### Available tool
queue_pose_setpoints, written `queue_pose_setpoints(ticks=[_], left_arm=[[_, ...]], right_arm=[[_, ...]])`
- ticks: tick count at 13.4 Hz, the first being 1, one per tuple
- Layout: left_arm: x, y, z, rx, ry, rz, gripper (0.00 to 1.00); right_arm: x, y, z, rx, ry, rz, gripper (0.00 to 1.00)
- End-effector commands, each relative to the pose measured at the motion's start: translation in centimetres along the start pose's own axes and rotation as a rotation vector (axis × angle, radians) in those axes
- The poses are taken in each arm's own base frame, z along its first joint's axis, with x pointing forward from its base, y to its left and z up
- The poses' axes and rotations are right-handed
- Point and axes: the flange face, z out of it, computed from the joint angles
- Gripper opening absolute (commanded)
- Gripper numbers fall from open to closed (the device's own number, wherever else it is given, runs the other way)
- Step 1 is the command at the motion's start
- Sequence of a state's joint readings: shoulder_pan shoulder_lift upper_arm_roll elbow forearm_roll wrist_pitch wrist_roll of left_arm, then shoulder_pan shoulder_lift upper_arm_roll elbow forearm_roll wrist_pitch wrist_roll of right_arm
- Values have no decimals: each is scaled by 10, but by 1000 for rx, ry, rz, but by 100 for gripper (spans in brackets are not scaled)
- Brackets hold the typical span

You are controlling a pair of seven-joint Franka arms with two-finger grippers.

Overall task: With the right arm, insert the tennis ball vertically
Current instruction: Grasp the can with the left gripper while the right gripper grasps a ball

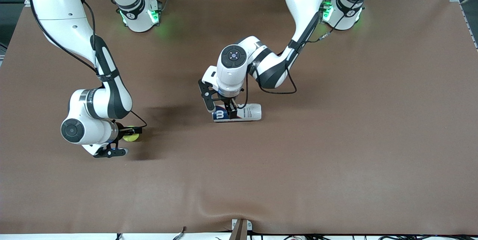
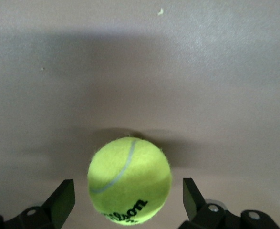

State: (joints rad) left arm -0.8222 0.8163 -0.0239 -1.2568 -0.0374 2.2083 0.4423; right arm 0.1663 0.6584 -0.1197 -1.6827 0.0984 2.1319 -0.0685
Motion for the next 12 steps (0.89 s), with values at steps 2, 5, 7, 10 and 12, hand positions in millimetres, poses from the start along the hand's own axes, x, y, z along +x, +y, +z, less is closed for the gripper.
queue_pose_setpoints(ticks=[2, 5, 7, 10, 12], left_arm=[[6, -5, 13, 79, -11, 152, 100], [6, -4, 30, 87, -4, 171, 100], [14, 7, 44, 95, -4, 192, 100], [18, 21, 55, 85, -18, 212, 100], [17, 22, 57, 85, -22, 215, 100]], right_arm=[[2, 10, 7, 13, 22, 12, 100], [1, 10, 11, 16, 14, 15, 100], [1, 9, 11, 22, 15, 21, 97], [1, 8, 12, 29, 12, 24, 80], [1, 8, 12, 29, 14, 24, 70]])
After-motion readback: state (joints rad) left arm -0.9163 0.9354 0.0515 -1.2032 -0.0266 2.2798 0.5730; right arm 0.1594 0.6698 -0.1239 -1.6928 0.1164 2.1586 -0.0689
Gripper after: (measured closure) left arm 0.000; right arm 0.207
